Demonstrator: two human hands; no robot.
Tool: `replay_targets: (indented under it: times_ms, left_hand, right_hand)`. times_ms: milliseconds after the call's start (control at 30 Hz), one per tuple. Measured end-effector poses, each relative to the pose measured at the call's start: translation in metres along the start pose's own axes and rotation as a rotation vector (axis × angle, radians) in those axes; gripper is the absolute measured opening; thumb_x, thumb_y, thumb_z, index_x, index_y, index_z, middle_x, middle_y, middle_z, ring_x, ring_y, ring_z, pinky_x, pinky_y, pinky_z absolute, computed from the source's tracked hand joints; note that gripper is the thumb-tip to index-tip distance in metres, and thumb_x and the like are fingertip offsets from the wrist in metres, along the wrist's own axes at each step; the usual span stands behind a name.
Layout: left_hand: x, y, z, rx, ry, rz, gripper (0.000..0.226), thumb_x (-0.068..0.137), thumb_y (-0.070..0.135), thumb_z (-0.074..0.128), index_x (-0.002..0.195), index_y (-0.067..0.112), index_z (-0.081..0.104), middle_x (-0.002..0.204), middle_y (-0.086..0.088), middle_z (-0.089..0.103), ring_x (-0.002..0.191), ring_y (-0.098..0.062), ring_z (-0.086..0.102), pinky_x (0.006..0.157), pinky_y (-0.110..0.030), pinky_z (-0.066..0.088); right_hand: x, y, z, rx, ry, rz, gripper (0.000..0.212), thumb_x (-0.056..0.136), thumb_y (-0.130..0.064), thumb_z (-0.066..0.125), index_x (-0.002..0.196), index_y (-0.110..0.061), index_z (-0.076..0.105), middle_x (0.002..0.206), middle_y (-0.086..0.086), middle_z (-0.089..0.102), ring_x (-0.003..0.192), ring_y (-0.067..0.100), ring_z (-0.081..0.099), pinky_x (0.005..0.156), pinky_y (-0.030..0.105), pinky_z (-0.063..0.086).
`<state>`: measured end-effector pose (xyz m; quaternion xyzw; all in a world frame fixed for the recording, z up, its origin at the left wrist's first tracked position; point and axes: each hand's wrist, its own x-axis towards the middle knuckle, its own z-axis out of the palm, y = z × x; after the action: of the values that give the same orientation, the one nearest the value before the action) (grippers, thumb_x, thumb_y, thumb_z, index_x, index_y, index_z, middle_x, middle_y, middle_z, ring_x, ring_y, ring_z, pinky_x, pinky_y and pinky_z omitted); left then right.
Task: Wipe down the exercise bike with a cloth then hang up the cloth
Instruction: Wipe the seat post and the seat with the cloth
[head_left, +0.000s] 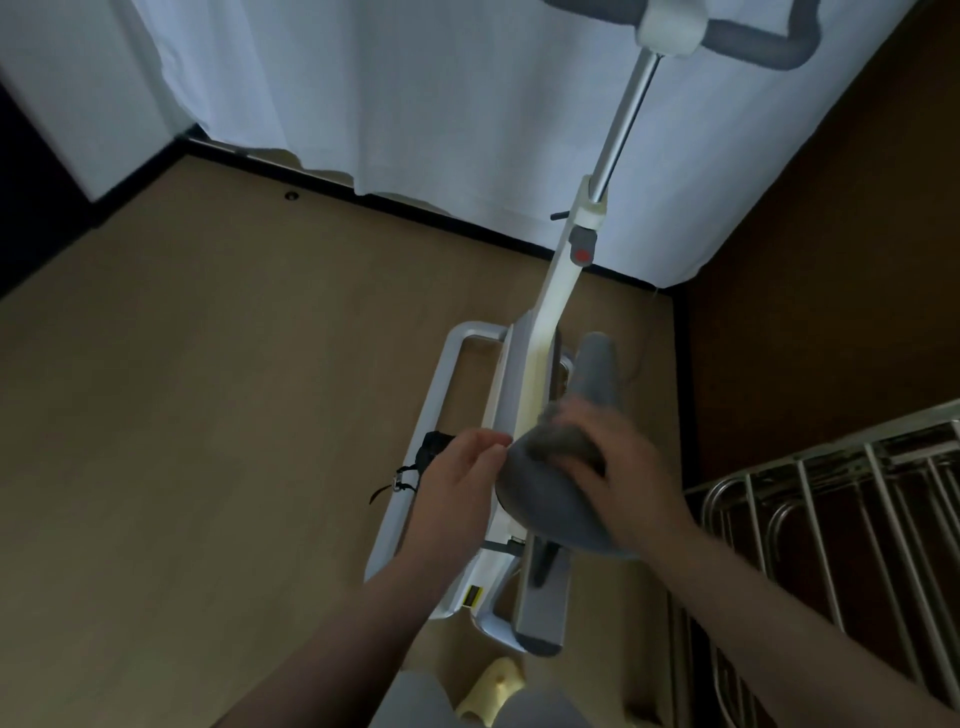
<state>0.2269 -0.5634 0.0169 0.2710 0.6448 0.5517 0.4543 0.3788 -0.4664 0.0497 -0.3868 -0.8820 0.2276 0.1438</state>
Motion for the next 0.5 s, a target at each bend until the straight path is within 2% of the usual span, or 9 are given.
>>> replay_targets:
  times_ms: [67,133,233,333,400,500]
  left_hand:
    - [-0.001,0.007,0.004,0.020,-0.032,0.053,0.022,0.097,0.015,0.048,0.092,0.029,0.065,0.083,0.020,0.065,0.080,0.004,0.059,0.067,-0.013,0.043]
    - [-0.002,0.013,0.009,0.055,-0.059,0.090,0.020,0.097,0.017,0.048,0.096,0.027,0.065,0.086,0.016,0.065,0.081,0.005,0.059,0.066,-0.009,0.042]
    - [-0.001,0.019,0.018,0.136,-0.092,0.093,0.019,0.098,0.021,0.047,0.104,0.027,0.065,0.097,0.014,0.063,0.090,0.003,0.057,0.074,-0.017,0.042]
    - [0.005,0.026,0.033,0.193,-0.082,0.099,0.021,0.098,0.020,0.046,0.108,0.025,0.064,0.102,0.012,0.062,0.096,-0.001,0.057,0.082,-0.023,0.045]
    - [0.015,0.029,0.045,0.228,-0.085,0.116,0.020,0.097,0.018,0.046,0.106,0.025,0.064,0.103,0.012,0.063,0.097,0.000,0.056,0.083,-0.019,0.044]
    - [0.027,0.032,0.058,0.287,-0.093,0.120,0.020,0.097,0.015,0.045,0.107,0.026,0.059,0.104,0.014,0.060,0.097,0.003,0.053,0.081,-0.013,0.040]
  right_hand:
    - [-0.019,0.002,-0.003,-0.021,-0.061,-0.102,0.041,0.089,-0.029,0.061,0.129,-0.028,0.052,0.133,-0.011,0.053,0.122,0.005,0.048,0.102,0.020,0.038]
    - [-0.024,0.015,-0.010,-0.047,0.015,-0.033,0.039,0.088,-0.024,0.066,0.127,-0.021,0.057,0.134,-0.007,0.054,0.122,0.005,0.048,0.103,0.024,0.039]
    - [-0.036,0.013,-0.011,-0.032,0.135,0.145,0.032,0.086,-0.020,0.069,0.117,-0.019,0.063,0.122,-0.016,0.050,0.110,-0.001,0.045,0.094,0.011,0.033]
    - [-0.038,0.006,-0.004,-0.145,0.169,0.110,0.026,0.083,-0.029,0.071,0.107,-0.022,0.065,0.110,-0.012,0.050,0.098,0.001,0.044,0.084,0.016,0.036]
    - [-0.015,0.013,-0.007,-0.153,0.247,0.190,0.023,0.083,-0.035,0.070,0.101,-0.021,0.066,0.104,-0.007,0.050,0.089,0.003,0.042,0.077,0.017,0.037]
    - [0.002,0.010,-0.001,-0.104,0.313,0.300,0.020,0.085,-0.034,0.068,0.100,-0.021,0.065,0.098,-0.007,0.047,0.082,-0.002,0.031,0.067,0.007,0.029]
